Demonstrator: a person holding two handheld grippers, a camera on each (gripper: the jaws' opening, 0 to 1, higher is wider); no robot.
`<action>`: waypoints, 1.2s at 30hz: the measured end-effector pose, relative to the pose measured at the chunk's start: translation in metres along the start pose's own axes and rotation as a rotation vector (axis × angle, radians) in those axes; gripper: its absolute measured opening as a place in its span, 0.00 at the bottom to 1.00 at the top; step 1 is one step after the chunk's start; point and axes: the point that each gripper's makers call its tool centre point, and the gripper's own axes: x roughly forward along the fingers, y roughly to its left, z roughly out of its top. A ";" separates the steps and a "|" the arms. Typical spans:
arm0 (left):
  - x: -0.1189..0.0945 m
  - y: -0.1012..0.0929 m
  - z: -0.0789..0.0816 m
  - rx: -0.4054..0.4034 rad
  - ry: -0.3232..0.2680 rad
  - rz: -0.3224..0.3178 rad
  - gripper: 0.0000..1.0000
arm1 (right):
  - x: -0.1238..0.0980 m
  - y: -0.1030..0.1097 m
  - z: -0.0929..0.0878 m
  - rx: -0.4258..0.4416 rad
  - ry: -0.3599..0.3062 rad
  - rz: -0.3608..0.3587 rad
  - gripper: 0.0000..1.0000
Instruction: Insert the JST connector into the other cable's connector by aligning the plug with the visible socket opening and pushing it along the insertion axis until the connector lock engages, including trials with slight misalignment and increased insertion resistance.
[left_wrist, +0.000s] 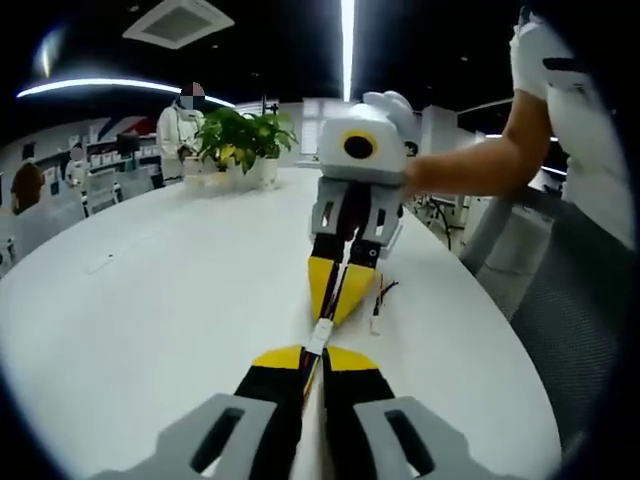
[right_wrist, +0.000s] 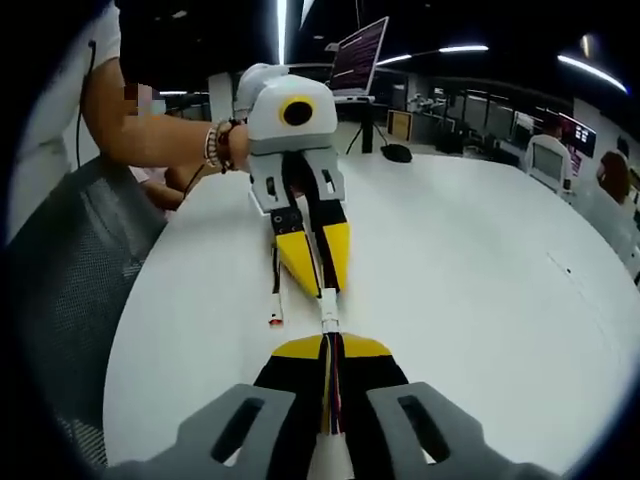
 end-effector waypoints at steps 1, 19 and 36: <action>0.000 0.003 0.001 -0.002 -0.005 0.005 0.00 | 0.000 -0.003 0.002 -0.005 0.000 0.003 0.01; 0.012 0.020 -0.012 -0.037 0.011 0.046 0.00 | 0.010 -0.022 -0.011 -0.068 0.082 0.048 0.02; 0.001 0.025 -0.015 -0.057 0.033 0.099 0.17 | 0.006 -0.028 -0.010 -0.003 0.072 -0.003 0.09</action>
